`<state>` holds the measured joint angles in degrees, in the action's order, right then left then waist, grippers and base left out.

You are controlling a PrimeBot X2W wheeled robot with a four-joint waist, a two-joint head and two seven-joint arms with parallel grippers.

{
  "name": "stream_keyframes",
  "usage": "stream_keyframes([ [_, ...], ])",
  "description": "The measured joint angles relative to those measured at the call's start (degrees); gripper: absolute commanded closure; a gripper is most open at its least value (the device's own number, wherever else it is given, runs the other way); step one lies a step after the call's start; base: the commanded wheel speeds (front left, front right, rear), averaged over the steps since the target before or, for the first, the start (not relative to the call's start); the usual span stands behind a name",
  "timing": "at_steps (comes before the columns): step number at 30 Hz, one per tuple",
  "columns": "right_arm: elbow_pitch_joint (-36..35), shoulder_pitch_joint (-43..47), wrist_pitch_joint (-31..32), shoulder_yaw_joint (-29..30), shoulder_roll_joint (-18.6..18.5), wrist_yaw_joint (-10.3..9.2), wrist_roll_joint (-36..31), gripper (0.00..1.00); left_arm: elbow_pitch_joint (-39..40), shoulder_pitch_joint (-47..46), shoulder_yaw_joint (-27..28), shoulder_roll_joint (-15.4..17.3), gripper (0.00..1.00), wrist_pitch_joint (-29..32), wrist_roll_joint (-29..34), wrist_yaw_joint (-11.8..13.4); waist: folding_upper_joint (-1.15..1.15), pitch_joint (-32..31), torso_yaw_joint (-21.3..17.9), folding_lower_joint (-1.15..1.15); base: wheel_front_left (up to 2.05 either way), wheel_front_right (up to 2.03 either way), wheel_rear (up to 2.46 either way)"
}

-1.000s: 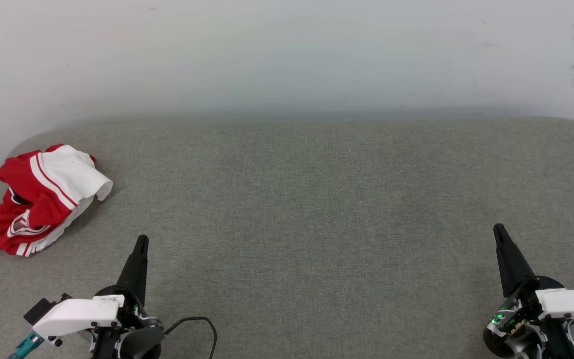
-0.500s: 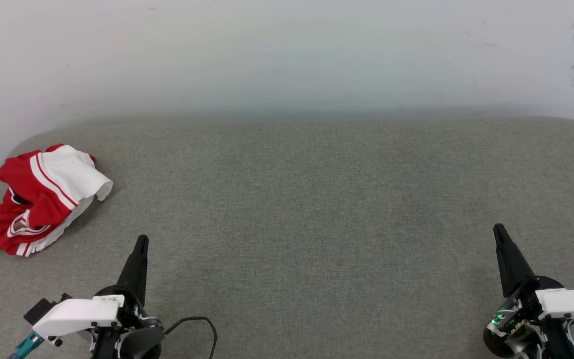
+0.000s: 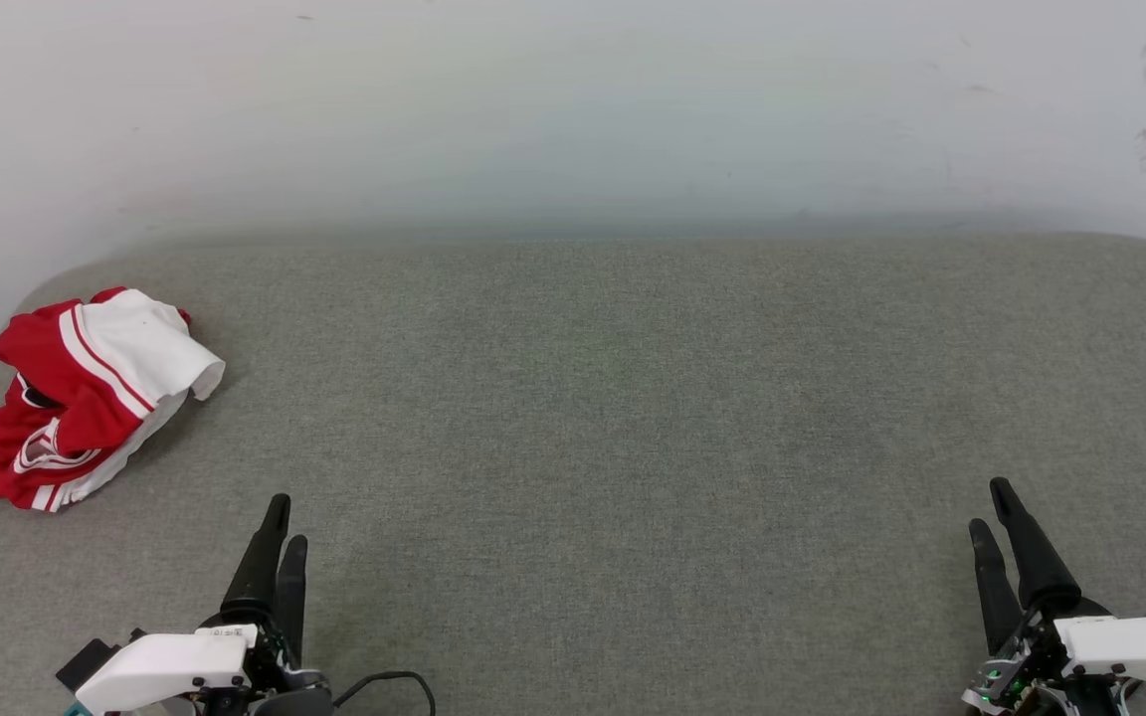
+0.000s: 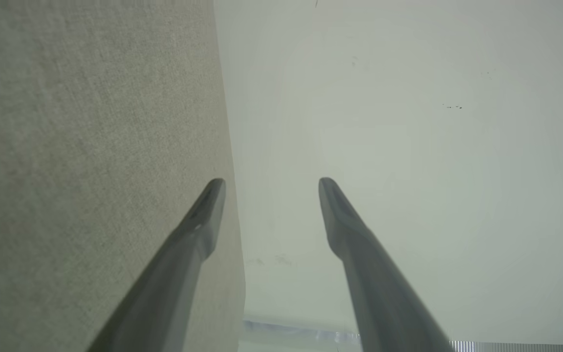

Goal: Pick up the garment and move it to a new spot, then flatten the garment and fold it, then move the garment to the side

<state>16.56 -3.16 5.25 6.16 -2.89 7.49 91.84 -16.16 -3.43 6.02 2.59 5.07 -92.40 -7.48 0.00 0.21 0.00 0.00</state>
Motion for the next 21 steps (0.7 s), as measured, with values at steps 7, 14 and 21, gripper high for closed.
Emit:
stream_keyframes([
  [7,-1.3,0.0,-1.9,0.0,0.0,0.0,-7.7,0.0,1.1,0.0,1.2,0.0,0.0,-1.9,6.4,0.0,0.0,0.1,0.0,0.0,0.0,0.0,0.0],
  [14,-4.3,0.0,-3.8,0.2,0.0,0.0,-16.0,0.0,4.2,0.0,1.5,0.0,0.0,-3.7,15.1,1.8,0.0,0.2,0.1,0.0,0.0,0.0,0.0],
  [21,-7.4,0.6,-5.3,-0.7,0.0,0.0,-25.3,0.0,7.4,0.0,0.3,0.0,0.0,-5.3,24.0,4.1,0.0,0.3,0.2,0.0,0.0,0.0,0.0],
])
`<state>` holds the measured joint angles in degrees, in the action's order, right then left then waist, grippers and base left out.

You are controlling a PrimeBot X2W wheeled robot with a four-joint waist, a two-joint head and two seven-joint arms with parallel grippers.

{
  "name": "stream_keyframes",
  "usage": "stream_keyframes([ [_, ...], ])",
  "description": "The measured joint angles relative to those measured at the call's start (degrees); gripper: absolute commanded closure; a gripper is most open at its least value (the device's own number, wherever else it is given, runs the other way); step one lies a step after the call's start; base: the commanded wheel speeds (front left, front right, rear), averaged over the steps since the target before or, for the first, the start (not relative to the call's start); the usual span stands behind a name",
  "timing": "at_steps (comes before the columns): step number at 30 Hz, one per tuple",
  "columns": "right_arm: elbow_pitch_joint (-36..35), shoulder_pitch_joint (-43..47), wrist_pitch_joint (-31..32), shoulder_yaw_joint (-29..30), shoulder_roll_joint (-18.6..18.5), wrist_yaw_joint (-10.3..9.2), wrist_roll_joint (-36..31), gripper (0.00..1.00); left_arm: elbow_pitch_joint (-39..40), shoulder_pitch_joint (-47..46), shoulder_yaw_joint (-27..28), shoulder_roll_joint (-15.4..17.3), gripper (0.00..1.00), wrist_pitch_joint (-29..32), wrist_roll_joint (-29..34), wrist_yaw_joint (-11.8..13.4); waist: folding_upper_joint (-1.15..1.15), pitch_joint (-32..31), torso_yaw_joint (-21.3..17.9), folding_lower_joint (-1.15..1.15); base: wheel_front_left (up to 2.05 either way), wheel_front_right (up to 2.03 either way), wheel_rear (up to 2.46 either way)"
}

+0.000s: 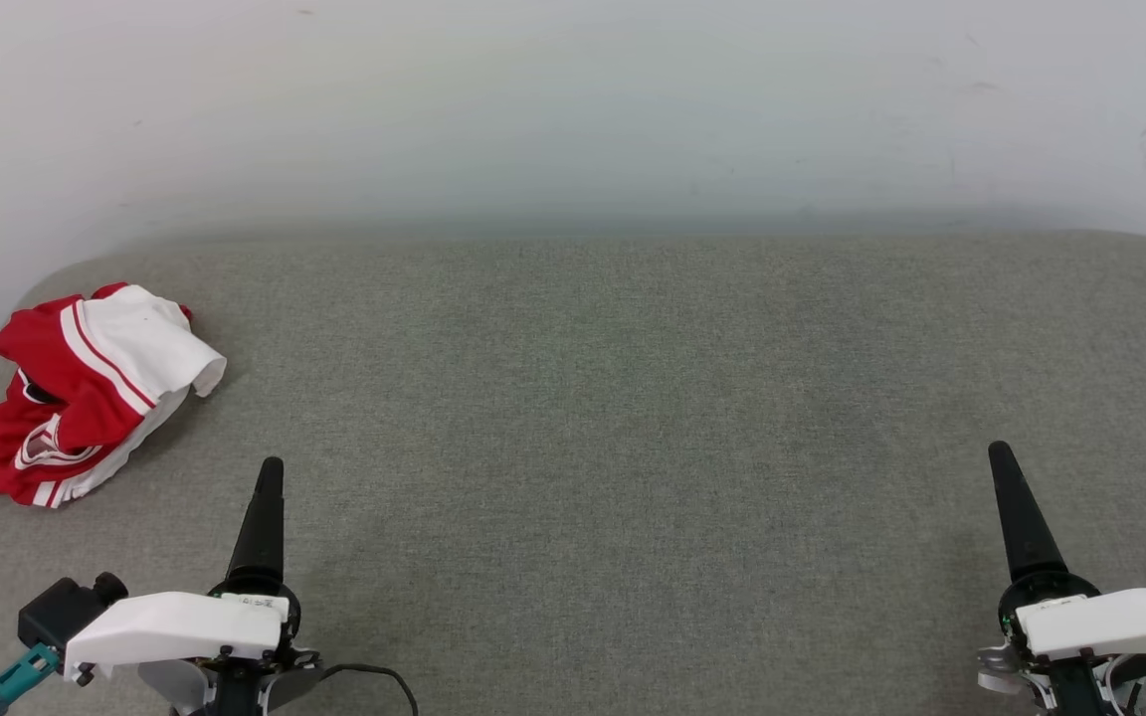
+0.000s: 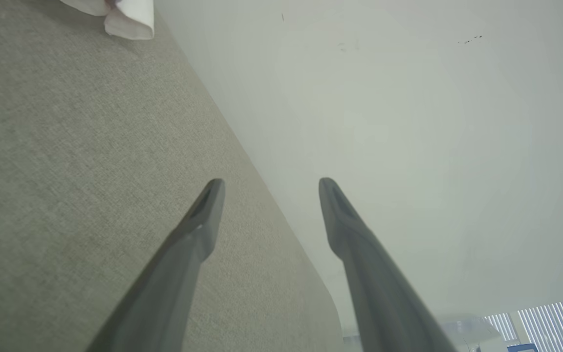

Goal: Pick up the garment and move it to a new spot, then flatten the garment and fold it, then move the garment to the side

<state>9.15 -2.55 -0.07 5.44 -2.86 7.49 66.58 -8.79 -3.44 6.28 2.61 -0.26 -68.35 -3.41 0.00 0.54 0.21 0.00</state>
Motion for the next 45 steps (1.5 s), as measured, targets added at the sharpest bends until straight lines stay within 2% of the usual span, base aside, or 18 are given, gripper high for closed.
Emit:
stream_keyframes([
  [19,-3.2,1.2,-4.0,-3.1,0.0,0.0,-20.7,0.0,3.6,0.6,-4.7,0.5,0.0,-3.9,22.9,4.8,0.0,0.0,0.3,0.0,0.0,0.0,0.0],
  [32,-3.6,1.5,-6.2,-4.6,0.0,0.0,-33.7,0.0,4.1,0.8,-8.7,2.4,0.0,-6.1,32.6,8.0,0.0,0.0,0.5,0.0,0.0,0.0,0.0],
  [45,-4.4,1.9,-8.3,-5.4,0.0,0.0,-43.8,0.0,5.3,0.9,-12.1,4.4,0.0,-8.1,40.9,11.0,0.0,0.1,0.8,0.0,0.0,0.0,0.0],
])
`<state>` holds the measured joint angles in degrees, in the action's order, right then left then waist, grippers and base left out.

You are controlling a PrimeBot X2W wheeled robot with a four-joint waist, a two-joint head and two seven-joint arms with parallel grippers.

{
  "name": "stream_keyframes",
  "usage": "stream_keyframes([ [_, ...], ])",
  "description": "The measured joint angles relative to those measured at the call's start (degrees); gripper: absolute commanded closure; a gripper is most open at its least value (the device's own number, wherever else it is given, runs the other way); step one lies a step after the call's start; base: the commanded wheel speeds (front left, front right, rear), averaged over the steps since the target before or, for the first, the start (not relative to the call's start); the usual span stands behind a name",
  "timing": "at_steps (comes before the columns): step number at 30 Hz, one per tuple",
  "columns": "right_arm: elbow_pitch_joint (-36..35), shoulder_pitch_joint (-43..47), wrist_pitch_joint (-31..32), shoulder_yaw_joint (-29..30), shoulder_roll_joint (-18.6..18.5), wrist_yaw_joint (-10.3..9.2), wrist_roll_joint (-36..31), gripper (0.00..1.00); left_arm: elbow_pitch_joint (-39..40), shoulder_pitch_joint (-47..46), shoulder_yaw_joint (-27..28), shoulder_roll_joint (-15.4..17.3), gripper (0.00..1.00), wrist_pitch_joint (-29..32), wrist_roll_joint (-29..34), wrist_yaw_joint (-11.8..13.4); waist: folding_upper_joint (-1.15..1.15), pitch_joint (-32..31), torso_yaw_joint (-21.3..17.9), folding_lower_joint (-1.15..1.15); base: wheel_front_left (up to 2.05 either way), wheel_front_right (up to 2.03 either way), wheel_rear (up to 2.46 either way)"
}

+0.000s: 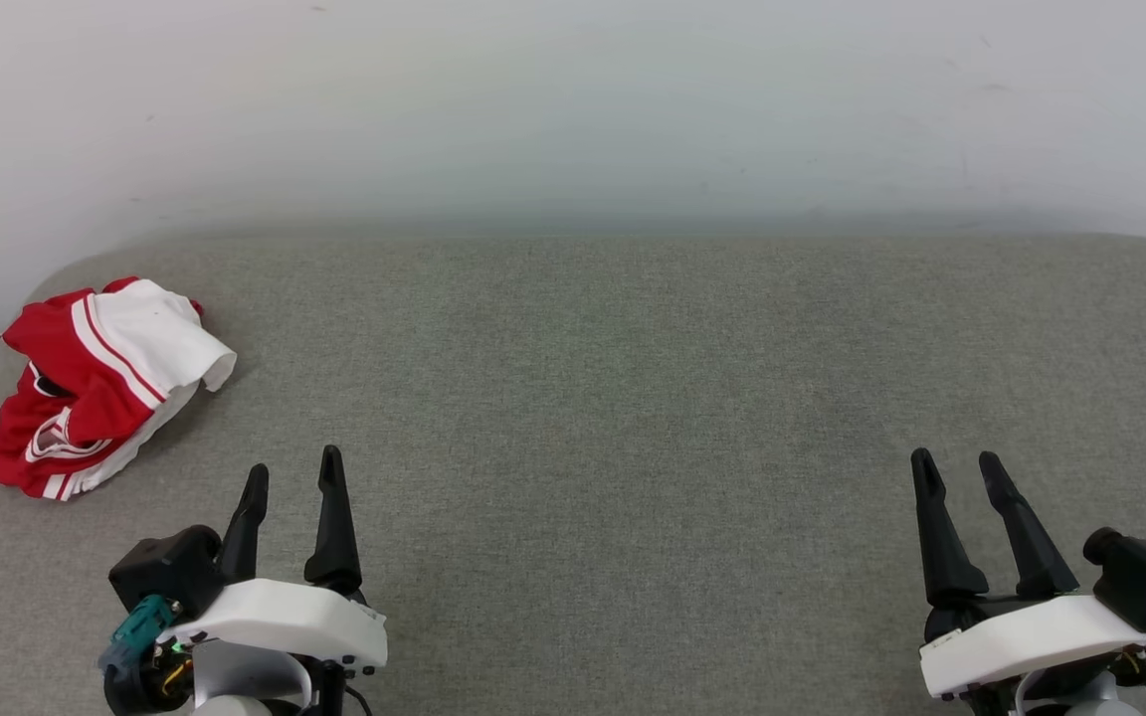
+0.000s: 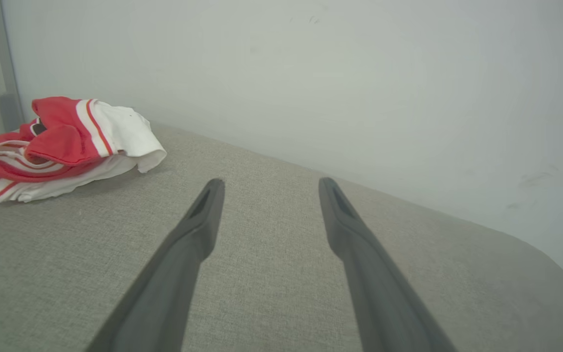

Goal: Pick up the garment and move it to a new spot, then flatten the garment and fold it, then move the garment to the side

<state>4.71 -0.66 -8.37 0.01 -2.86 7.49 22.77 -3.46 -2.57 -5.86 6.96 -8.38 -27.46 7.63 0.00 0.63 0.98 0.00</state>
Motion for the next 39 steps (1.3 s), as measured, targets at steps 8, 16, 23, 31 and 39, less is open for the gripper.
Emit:
stream_keyframes([
  [8,-1.1,0.2,-1.2,-0.4,0.0,0.01,-5.3,0.0,1.1,0.0,-1.7,1.0,0.0,-1.2,4.6,1.5,0.0,0.1,0.0,0.0,0.0,0.0,0.0],
  [16,-2.1,0.6,-2.2,-0.3,0.0,0.01,-9.8,0.0,1.9,0.3,-3.1,1.6,0.0,-2.3,8.8,2.8,0.0,0.3,-0.1,0.0,0.0,0.0,0.0],
  [23,-3.1,0.7,-3.2,-0.5,0.0,0.01,-13.1,0.0,2.6,0.6,-3.7,1.8,0.0,-3.1,11.7,3.2,0.0,0.3,-0.2,0.0,0.0,0.0,0.0],
  [31,-4.9,1.0,-4.1,-0.6,0.0,0.01,-14.8,0.0,3.4,1.2,-3.0,1.3,0.0,-4.0,14.3,2.1,0.0,0.3,-0.2,0.0,0.0,0.0,0.0],
  [39,-5.6,1.7,-5.0,-0.6,0.0,0.01,-15.8,0.0,3.7,1.9,-0.9,-0.4,0.0,-5.0,17.1,-0.2,0.0,0.3,-0.2,0.0,0.0,0.0,0.0],
])
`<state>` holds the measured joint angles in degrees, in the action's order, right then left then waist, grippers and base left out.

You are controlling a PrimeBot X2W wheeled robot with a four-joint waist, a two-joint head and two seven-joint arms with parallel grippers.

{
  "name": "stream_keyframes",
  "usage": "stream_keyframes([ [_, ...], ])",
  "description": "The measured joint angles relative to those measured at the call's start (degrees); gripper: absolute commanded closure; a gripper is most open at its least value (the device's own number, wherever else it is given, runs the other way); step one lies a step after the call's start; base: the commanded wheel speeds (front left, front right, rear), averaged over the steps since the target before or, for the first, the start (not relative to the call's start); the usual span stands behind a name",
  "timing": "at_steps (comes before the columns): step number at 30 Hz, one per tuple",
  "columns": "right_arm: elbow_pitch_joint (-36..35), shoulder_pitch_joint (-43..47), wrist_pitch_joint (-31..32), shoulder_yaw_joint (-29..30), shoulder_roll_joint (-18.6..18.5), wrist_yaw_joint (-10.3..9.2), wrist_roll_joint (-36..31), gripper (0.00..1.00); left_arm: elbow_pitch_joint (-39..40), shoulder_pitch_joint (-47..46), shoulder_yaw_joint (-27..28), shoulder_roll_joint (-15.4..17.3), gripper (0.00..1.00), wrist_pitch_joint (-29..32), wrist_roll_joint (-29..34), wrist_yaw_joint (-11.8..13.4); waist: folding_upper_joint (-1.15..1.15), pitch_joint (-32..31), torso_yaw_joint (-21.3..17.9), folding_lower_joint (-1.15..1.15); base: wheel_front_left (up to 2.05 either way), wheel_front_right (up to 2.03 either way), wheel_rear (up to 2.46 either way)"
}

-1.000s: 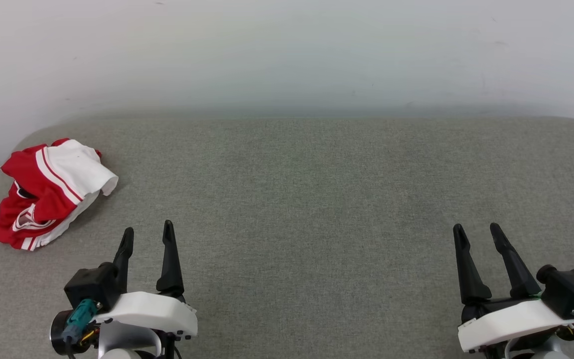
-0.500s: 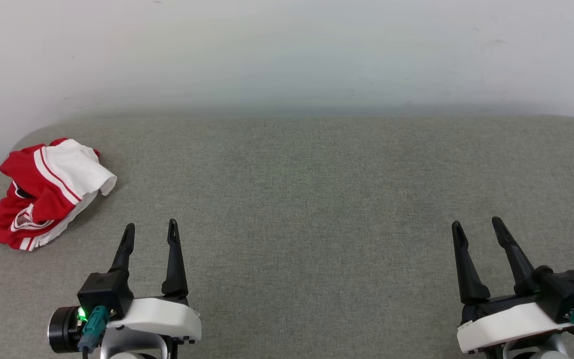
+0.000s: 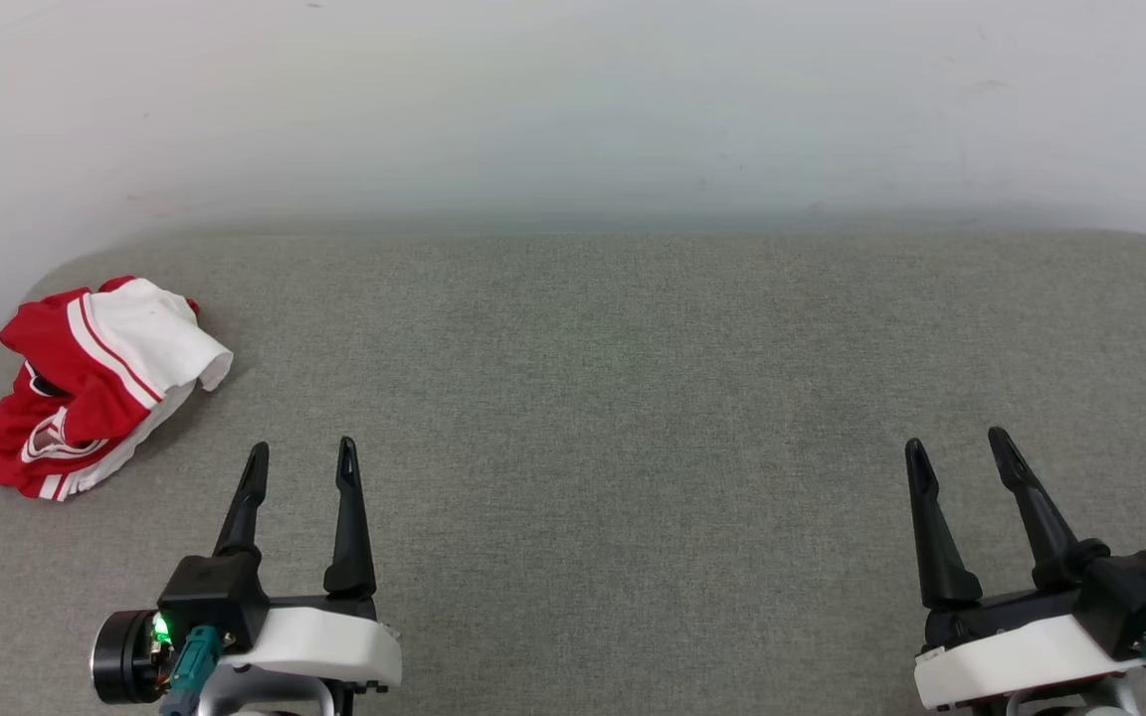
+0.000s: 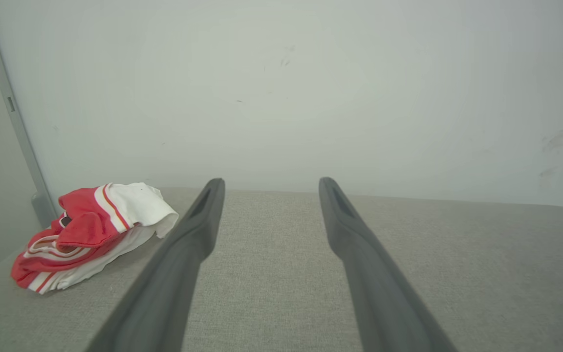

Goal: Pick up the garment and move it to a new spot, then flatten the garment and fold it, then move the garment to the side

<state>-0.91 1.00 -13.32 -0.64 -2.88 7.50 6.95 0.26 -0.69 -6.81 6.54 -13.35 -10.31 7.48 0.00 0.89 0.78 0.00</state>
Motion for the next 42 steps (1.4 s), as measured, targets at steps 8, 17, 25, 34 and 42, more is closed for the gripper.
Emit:
stream_keyframes([
  [8,-0.3,0.2,-0.8,-0.1,0.0,0.01,-1.6,0.0,-0.4,0.3,2.0,-1.7,0.0,-0.8,2.7,-2.5,0.0,0.2,0.0,0.0,0.0,0.0,0.0],
  [17,-0.2,0.5,-1.7,0.0,0.0,0.01,-2.0,0.0,-1.3,0.5,4.6,-3.1,0.0,-1.6,5.0,-5.5,0.0,0.3,-0.1,0.0,0.0,0.0,0.0],
  [25,0.9,1.1,-1.8,0.5,0.0,0.01,-0.1,0.0,-2.4,0.6,6.3,-3.5,0.0,-1.7,4.1,-7.5,0.0,0.3,-0.2,0.0,0.0,0.0,0.0],
  [34,1.4,1.1,-1.8,0.7,0.0,0.01,0.5,0.0,-2.9,0.6,6.3,-3.6,0.0,-1.7,3.1,-7.9,0.0,0.4,-0.1,0.0,0.0,0.0,0.0],
  [42,1.5,1.1,-1.8,0.6,0.0,0.01,0.5,0.0,-3.2,0.6,6.2,-3.6,0.0,-1.7,2.5,-7.5,0.0,0.4,0.3,0.0,0.0,0.0,0.0],
])
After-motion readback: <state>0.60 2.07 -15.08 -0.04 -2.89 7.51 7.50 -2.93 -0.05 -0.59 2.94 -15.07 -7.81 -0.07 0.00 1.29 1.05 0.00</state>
